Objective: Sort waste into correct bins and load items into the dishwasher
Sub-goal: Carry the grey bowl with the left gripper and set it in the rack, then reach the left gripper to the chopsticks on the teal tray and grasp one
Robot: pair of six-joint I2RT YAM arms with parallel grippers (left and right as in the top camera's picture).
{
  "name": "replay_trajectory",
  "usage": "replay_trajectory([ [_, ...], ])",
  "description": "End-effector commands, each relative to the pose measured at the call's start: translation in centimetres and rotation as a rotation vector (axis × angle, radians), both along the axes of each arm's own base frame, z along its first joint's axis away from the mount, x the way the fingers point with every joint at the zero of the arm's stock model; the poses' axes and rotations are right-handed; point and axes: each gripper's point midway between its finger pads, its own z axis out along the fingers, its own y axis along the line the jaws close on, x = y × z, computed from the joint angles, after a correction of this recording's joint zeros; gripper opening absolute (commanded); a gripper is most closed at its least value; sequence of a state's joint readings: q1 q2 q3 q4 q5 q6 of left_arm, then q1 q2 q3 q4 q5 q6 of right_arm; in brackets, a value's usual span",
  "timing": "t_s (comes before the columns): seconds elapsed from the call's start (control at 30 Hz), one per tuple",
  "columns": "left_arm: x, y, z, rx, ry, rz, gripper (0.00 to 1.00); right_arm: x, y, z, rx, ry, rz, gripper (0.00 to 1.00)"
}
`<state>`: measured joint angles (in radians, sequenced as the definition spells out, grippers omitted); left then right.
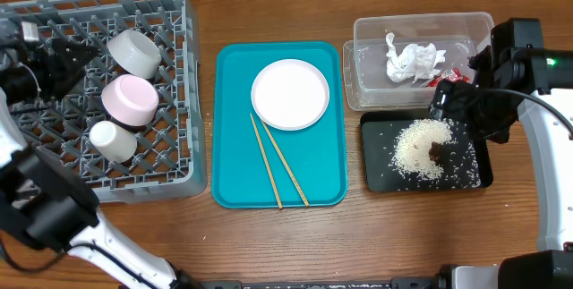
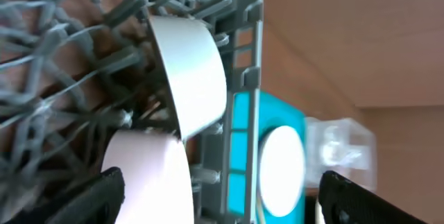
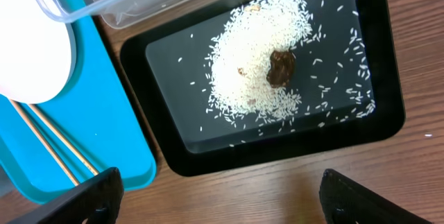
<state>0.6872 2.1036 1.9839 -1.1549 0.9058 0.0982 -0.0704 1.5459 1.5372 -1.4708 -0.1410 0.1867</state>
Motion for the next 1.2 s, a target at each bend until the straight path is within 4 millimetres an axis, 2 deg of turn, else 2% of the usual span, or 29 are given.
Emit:
replay_trajectory([
  [0.0, -2.0, -0.1, 2.8, 0.253, 0.138, 0.113, 0.92, 0.1, -0.3, 0.5, -0.01, -0.014, -0.005, 0.93],
  [0.13, -4.4, -1.7, 3.9, 0.376, 0.288, 0.198, 0.94, 0.0, -0.3, 0.5, -0.01, -0.008, -0.005, 0.94],
  [0.27, -7.4, -4.3, 4.5, 0.477, 0.431, 0.227, 0.94, -0.1, -0.3, 0.5, -0.01, -0.005, -0.005, 0.99],
  [0.33, -9.4, -6.2, 4.9, 0.532, 0.507, 0.21, 0.94, -0.2, -0.3, 0.5, -0.009, 0.001, -0.005, 1.0],
  [0.43, -11.6, -8.8, 5.6, 0.538, 0.562, 0.168, 0.94, -0.4, -0.3, 0.4, -0.01, 0.005, -0.001, 1.0],
  [0.53, -13.7, -10.1, 6.3, 0.543, 0.599, 0.152, 0.93, -0.4, -0.2, 0.4, -0.009, 0.008, -0.001, 1.0],
  [0.63, -15.5, -11.9, 7.1, 0.56, 0.574, 0.139, 0.93, -0.5, -0.2, 0.4, -0.01, 0.012, -0.001, 1.0],
  [0.73, -17.3, -13.9, 7.0, 0.558, 0.542, 0.131, 0.93, -0.5, -0.2, 0.4, -0.01, 0.012, -0.001, 1.0],
  [0.8, -18.7, -16.8, 6.3, 0.55, 0.455, 0.134, 0.93, -0.5, -0.2, 0.4, -0.01, 0.012, -0.001, 1.0],
  [0.9, -19.0, -19.2, 4.5, 0.554, 0.36, 0.147, 0.98, -0.5, -0.2, 0.4, -0.01, 0.011, -0.001, 1.0],
  [0.97, -18.4, -21.5, 2.7, 0.544, 0.29, 0.113, 1.0, -0.5, -0.2, 0.4, -0.009, 0.011, -0.001, 1.0],
  [1.0, -17.6, -23.5, 1.0, 0.533, 0.247, 0.069, 1.0, -0.5, -0.2, 0.4, -0.009, 0.011, -0.001, 1.0],
  [1.1, -16.0, -26.9, -2.3, 0.533, 0.193, -0.027, 1.0, -0.5, -0.2, 0.4, -0.01, 0.01, -0.001, 1.0],
  [1.17, -15.6, -28.3, -4.2, 0.542, 0.2, -0.068, 1.0, -0.5, -0.2, 0.4, -0.01, 0.01, -0.001, 1.0],
])
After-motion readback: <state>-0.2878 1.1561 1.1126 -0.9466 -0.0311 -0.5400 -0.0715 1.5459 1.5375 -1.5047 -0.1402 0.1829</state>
